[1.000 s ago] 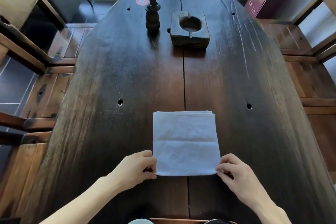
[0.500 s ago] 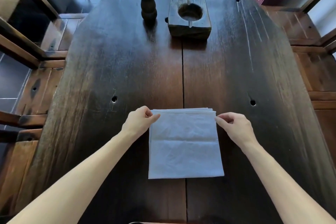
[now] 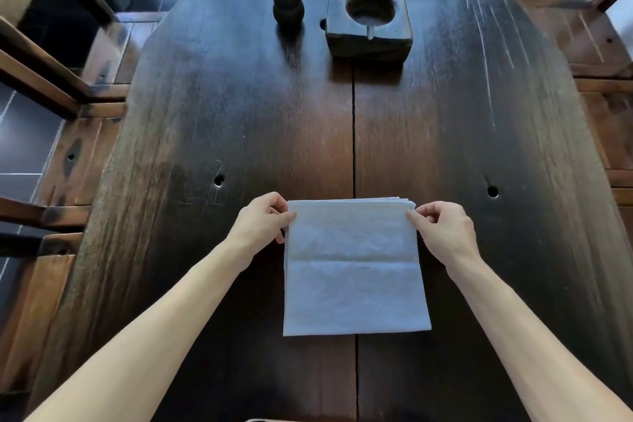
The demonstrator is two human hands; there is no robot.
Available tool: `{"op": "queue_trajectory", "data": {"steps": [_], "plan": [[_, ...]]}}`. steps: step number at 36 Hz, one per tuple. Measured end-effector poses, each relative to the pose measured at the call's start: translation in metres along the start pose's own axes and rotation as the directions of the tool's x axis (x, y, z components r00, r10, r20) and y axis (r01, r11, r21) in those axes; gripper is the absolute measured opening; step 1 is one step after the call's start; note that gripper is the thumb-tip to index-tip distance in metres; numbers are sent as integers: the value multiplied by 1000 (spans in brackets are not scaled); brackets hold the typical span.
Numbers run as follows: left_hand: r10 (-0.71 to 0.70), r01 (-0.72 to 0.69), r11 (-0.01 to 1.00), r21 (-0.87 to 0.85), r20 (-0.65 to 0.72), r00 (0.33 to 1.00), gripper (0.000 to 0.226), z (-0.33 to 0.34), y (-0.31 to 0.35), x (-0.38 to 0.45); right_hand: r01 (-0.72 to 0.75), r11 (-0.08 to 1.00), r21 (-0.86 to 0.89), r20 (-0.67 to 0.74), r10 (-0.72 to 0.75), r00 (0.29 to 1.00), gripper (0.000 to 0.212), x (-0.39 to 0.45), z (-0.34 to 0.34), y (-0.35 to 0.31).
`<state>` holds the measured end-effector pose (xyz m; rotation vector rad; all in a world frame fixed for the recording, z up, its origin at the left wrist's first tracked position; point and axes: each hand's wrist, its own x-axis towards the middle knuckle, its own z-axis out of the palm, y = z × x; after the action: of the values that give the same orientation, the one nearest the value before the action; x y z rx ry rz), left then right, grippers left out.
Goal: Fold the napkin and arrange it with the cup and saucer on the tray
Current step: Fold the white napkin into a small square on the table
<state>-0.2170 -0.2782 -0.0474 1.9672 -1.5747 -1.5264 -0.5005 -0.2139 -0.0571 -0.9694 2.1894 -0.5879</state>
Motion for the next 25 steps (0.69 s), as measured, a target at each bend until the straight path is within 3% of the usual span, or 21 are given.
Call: {"op": "queue_trajectory", "data": {"steps": [5, 13, 16, 21, 25], "plan": [[-7, 8, 1000, 5, -66, 998, 12, -2, -5, 1, 73, 997, -19, 9, -73, 997, 13, 2, 2, -10], [-14, 89, 952, 293, -248, 969, 17, 2, -7, 4, 132, 971, -200, 20, -131, 991, 21, 6, 9, -17], [20, 50, 956, 290, -235, 972, 27, 0, -5, 9, 176, 963, -203, 46, -170, 984, 28, 9, 7, -18], [52, 8, 948, 317, -181, 982, 16, -5, -5, 19, 192, 962, -193, 74, -181, 981, 14, 16, 5, -20], [37, 19, 940, 342, -155, 987, 18, -9, -2, 27, 154, 957, -246, 116, -129, 985, 14, 24, 7, -21]]}}
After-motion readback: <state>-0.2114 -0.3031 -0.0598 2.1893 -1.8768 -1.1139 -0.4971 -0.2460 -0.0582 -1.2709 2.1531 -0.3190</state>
